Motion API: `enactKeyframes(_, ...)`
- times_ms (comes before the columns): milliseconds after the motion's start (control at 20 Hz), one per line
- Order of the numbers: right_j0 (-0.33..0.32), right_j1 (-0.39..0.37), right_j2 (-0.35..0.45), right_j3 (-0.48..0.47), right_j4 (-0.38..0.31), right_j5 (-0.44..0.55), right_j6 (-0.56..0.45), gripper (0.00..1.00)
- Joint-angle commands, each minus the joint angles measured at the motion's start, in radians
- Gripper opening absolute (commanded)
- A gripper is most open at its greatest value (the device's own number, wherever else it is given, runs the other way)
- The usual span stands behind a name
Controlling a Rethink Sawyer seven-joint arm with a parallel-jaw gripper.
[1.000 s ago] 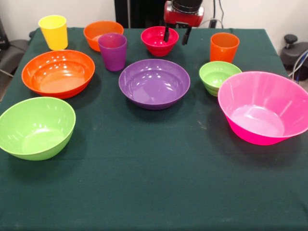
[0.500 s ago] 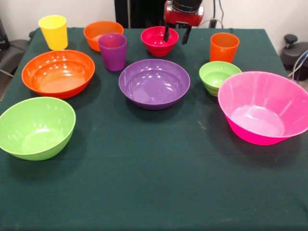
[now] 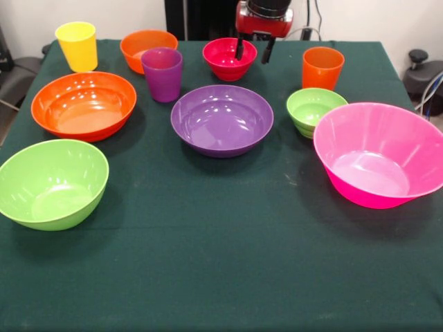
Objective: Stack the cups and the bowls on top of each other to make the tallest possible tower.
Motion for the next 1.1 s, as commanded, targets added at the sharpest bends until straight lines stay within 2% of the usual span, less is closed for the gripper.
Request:
enactKeyframes(50, 0.002, 0.050, 0.091, -0.066, -0.031, -0.015, 0.106, 1.00)
enactKeyframes(500, 0.004, 0.069, 0.088, -0.087, -0.032, -0.014, 0.099, 1.00)
enactKeyframes(1100, -0.014, 0.121, 0.082, -0.111, -0.053, -0.062, 0.097, 1.00)
